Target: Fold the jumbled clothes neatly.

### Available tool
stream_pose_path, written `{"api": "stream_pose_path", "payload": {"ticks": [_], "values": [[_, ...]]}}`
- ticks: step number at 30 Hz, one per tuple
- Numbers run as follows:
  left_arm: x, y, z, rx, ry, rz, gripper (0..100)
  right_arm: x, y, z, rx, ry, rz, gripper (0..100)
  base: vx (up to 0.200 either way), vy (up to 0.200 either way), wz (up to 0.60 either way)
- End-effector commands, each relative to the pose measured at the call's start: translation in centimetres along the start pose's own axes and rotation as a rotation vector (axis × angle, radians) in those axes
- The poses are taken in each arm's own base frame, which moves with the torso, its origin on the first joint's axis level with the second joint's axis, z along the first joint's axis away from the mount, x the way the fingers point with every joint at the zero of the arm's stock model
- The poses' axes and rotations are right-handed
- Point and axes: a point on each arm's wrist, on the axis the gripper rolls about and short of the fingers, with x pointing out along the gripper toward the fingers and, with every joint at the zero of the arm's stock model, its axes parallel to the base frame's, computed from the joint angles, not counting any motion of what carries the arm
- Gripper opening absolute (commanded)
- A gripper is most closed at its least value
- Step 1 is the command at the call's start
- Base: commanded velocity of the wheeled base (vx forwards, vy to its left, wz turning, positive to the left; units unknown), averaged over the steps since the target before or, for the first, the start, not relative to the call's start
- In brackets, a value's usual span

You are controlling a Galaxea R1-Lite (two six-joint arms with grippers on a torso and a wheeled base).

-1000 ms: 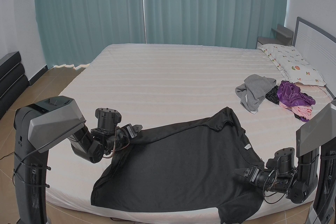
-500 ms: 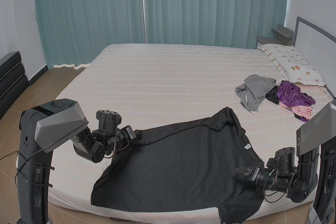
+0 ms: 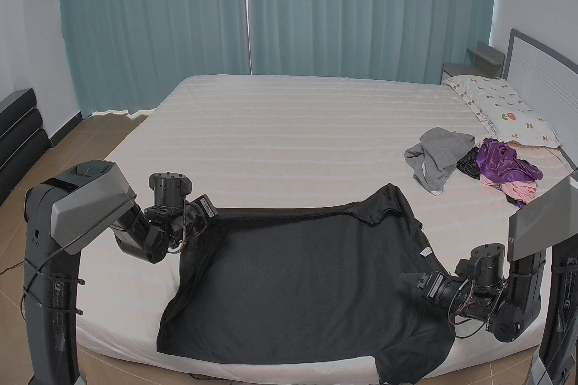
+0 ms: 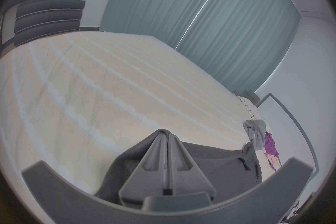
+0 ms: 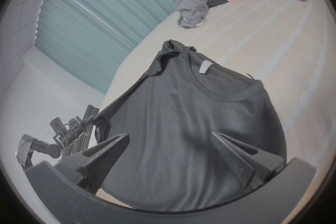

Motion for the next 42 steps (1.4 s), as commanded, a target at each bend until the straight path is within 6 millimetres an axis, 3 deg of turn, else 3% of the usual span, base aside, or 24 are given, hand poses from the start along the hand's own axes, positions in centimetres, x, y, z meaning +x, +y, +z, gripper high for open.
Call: {"api": "stream_pose_path", "payload": {"ticks": [1, 6, 10, 18, 19, 22, 28, 36, 42], "values": [[0.4, -0.1, 2.6, 0.005, -0.038, 0.011, 0, 2.2, 0.3, 0.4, -0.030, -0.022, 0.026, 100, 0.000, 0.000, 0.00], [1.1, 0.2, 4.3, -0.008, -0.043, 0.034, 0, 4.2, 0.7, 2.7, -0.124, -0.093, 0.042, 100, 0.000, 0.000, 0.00], [1.6, 0.1, 4.5, -0.009, -0.057, 0.027, 0, 6.3, 1.2, 4.8, -0.135, -0.137, 0.044, 100, 0.000, 0.000, 0.00], [2.3, 0.2, 4.2, -0.007, -0.053, 0.022, 0, 9.9, 2.1, 7.3, -0.149, -0.173, 0.029, 100, 0.000, 0.000, 0.00], [2.4, 0.3, 4.0, -0.006, -0.049, 0.023, 0, 11.0, 2.0, 8.7, -0.169, -0.184, 0.009, 100, 0.000, 0.000, 0.00], [2.4, 0.3, 3.8, -0.006, -0.045, 0.028, 0, 12.3, 1.9, 10.0, -0.185, -0.194, -0.008, 100, 0.000, 0.000, 0.00], [2.3, 0.3, 3.6, -0.005, -0.041, 0.037, 0, 14.9, 1.3, 11.4, -0.236, -0.254, -0.061, 100, 0.000, 0.000, 0.00], [2.4, 0.5, 3.4, -0.005, -0.034, 0.043, 0, 16.9, 1.0, 14.2, -0.234, -0.265, -0.085, 100, 0.000, 0.000, 0.00], [2.3, 0.6, 3.1, -0.004, -0.026, 0.047, 0, 18.4, 1.1, 14.5, -0.204, -0.223, -0.100, 100, 0.000, 0.000, 0.00]]}}
